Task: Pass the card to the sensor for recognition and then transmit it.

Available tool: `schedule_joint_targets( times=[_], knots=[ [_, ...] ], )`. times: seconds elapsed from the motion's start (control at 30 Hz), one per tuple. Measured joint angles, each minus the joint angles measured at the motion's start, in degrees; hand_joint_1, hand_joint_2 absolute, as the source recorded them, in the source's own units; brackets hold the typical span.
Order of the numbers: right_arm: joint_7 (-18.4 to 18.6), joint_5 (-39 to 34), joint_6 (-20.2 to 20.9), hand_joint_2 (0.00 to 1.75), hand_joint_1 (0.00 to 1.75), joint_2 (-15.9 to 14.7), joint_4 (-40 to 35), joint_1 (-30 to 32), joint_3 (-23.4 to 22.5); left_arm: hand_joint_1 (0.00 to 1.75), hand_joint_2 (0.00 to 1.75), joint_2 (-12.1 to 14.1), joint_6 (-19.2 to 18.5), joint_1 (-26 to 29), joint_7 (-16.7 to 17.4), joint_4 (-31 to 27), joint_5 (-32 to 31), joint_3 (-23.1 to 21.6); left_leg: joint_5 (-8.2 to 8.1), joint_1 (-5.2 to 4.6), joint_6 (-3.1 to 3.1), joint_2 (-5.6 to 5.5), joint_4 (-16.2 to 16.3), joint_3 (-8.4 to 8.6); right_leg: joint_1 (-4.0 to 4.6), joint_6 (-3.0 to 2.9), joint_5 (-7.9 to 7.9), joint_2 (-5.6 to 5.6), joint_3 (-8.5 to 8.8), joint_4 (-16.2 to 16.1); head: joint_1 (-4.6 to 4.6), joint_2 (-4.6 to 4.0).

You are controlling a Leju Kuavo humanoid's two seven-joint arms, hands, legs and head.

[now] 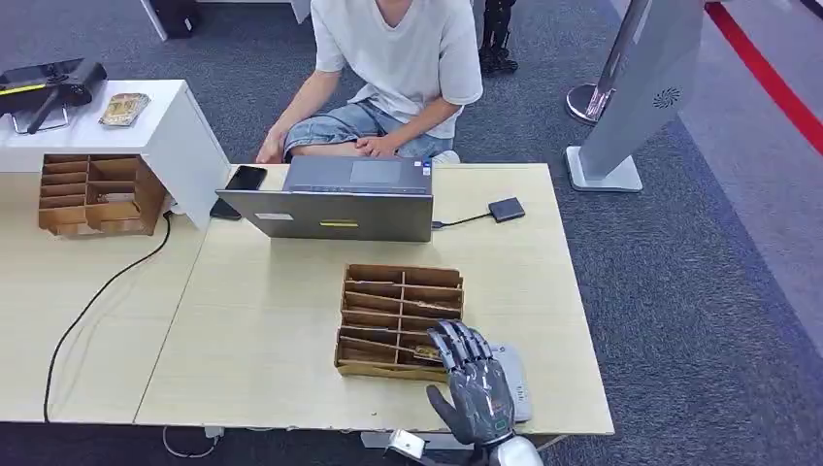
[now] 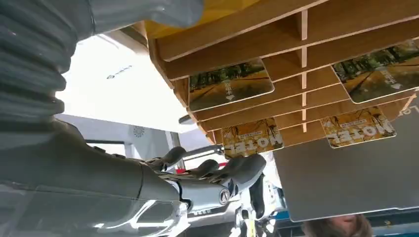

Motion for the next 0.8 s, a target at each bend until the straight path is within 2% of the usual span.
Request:
schedule_joint_targets(
  times=[0.4,0.5,0.53,0.6,0.63,0.8],
  knots=[
    [-0.2,-0.3,0.0,1.75,0.47,0.7,1.9,-1.2,-0.5,0.0,0.0,0.0,-0.5,0.0,-0.1,0.0,-0.2,0.0,0.0,0.0,0.0,0.0,0.0,0.0,0.0,0.0,0.0,0.0,0.0,0.0,0.0,0.0],
    [-0.2,-0.4,0.0,1.75,0.66,0.8,2.2,-1.3,-0.5,0.0,0.0,0.0,-0.5,0.0,-0.1,0.0,-0.2,0.0,0.0,0.0,0.0,0.0,0.0,0.0,0.0,0.0,0.0,0.0,0.0,0.0,0.0,0.0],
    [-0.2,-0.5,0.0,1.75,0.79,0.8,2.4,-1.4,-0.5,0.0,0.0,0.0,-0.5,0.0,-0.1,0.0,-0.2,0.0,0.0,0.0,0.0,0.0,0.0,0.0,0.0,0.0,0.0,0.0,0.0,0.0,0.02,0.0],
    [-0.2,-0.7,0.0,1.75,1.41,0.8,2.7,-1.6,-0.5,0.0,0.0,0.0,-0.5,0.0,-0.3,0.0,-0.2,0.0,0.0,0.0,0.0,0.0,0.0,0.0,0.0,0.0,0.0,0.0,0.0,0.0,0.0,0.0],
    [-0.2,-0.7,0.0,1.75,1.48,0.8,2.8,-1.7,-0.5,0.0,0.0,0.0,-0.5,0.0,-0.4,0.0,-0.1,0.0,0.0,0.0,0.0,0.0,0.0,0.0,0.0,0.0,0.0,0.0,0.0,0.0,0.02,0.0],
    [-0.2,-0.9,0.0,1.75,1.48,0.9,3.5,-2.0,-0.6,0.0,0.0,0.0,-0.6,0.0,-0.4,0.0,-0.1,0.0,0.0,0.0,0.0,0.0,0.0,0.0,0.0,0.0,0.0,0.0,0.0,0.0,0.0,0.0]
  ],
)
